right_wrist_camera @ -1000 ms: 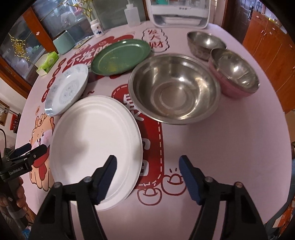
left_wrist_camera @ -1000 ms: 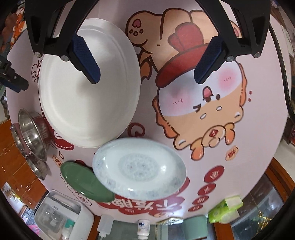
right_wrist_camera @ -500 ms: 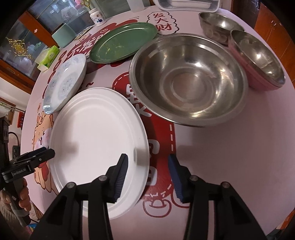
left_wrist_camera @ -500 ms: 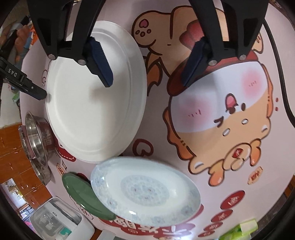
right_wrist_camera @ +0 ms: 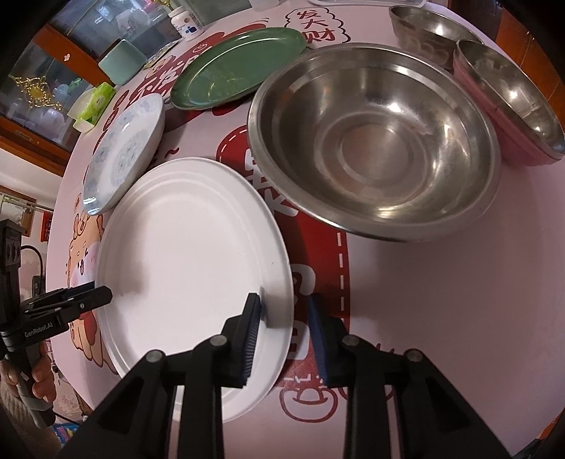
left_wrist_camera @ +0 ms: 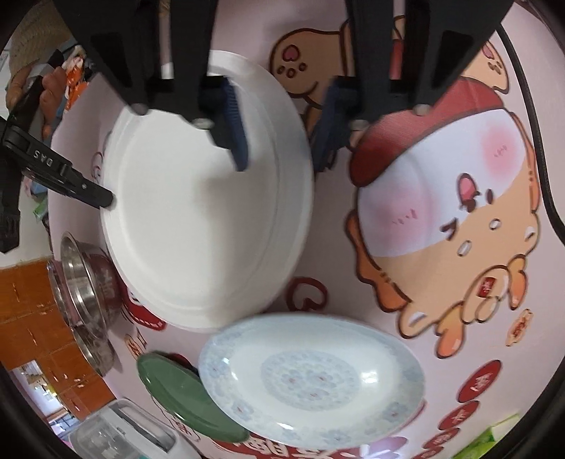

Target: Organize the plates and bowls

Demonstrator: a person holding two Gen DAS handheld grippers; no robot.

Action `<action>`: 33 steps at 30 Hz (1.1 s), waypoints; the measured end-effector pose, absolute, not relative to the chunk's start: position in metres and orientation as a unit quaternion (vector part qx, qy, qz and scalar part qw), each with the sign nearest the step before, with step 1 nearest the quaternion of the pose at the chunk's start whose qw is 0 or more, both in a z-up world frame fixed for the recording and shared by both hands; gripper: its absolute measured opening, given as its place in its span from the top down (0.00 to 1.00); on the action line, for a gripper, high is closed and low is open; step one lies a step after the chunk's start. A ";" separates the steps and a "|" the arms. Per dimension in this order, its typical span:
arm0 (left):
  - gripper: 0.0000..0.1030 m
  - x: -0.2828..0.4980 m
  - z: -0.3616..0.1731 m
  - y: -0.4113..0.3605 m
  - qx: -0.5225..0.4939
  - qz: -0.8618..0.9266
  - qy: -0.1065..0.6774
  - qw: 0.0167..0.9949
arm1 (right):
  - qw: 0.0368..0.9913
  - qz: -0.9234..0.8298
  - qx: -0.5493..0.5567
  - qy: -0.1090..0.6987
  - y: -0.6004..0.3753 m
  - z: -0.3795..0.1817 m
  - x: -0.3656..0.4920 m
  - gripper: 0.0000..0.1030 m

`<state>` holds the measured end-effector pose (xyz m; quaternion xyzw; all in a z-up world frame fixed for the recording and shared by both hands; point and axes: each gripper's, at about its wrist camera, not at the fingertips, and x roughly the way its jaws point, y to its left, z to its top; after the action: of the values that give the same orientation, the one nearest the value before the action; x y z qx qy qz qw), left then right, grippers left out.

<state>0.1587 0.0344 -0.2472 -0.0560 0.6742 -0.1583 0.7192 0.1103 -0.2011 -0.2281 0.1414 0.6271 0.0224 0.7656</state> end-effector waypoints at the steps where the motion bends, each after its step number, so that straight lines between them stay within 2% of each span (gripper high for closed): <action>1: 0.74 0.158 -0.247 0.033 -0.052 -0.157 0.674 0.720 | 0.766 0.019 0.135 0.628 -0.200 -0.229 0.110 0.80; 4: 0.80 0.156 -0.246 0.032 -0.039 -0.152 0.672 0.724 | 0.767 0.016 0.129 0.628 -0.198 -0.228 0.110 0.80; 16: 0.81 0.136 -0.223 0.056 -0.065 -0.141 0.665 0.730 | 0.771 0.029 0.113 0.626 -0.182 -0.204 0.092 0.81; 26: 0.81 0.092 -0.186 0.123 -0.101 -0.097 0.644 0.752 | 0.773 0.083 0.083 0.624 -0.114 -0.181 0.081 0.80; 33: 0.81 0.066 -0.203 0.179 -0.123 -0.045 0.655 0.745 | 0.762 0.117 0.052 0.635 -0.061 -0.193 0.077 0.80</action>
<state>0.0657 0.1788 -0.2027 -0.1230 0.6545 -0.0455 0.7446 0.0774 -0.0609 -0.1934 0.0524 0.6352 0.1169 0.7617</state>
